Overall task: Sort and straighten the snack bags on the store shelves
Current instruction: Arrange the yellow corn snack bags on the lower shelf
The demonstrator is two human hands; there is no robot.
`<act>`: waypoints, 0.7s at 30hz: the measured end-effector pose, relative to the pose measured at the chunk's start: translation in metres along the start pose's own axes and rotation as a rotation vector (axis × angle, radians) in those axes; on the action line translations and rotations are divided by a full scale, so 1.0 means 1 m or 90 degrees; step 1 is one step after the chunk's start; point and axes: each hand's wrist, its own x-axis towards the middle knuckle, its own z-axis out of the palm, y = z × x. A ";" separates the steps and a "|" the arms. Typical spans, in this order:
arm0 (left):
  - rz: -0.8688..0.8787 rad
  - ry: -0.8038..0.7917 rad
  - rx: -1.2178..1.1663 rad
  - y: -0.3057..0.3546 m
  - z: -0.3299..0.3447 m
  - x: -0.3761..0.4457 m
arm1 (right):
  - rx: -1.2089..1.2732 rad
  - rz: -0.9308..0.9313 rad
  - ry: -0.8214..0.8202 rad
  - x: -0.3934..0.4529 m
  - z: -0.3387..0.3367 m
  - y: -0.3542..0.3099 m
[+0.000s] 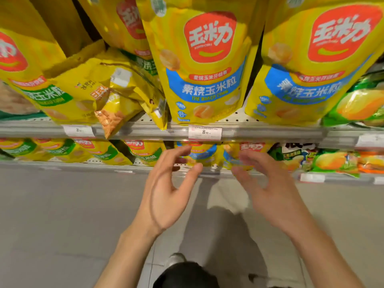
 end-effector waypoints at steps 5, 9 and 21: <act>-0.127 -0.085 0.000 0.085 -0.042 -0.032 | 0.041 0.101 -0.022 -0.052 -0.036 -0.064; -0.213 -0.119 -0.021 0.179 -0.092 -0.055 | 0.061 0.150 -0.026 -0.098 -0.088 -0.141; -0.297 -0.101 -0.087 0.329 -0.233 -0.082 | 0.030 0.190 -0.016 -0.143 -0.147 -0.336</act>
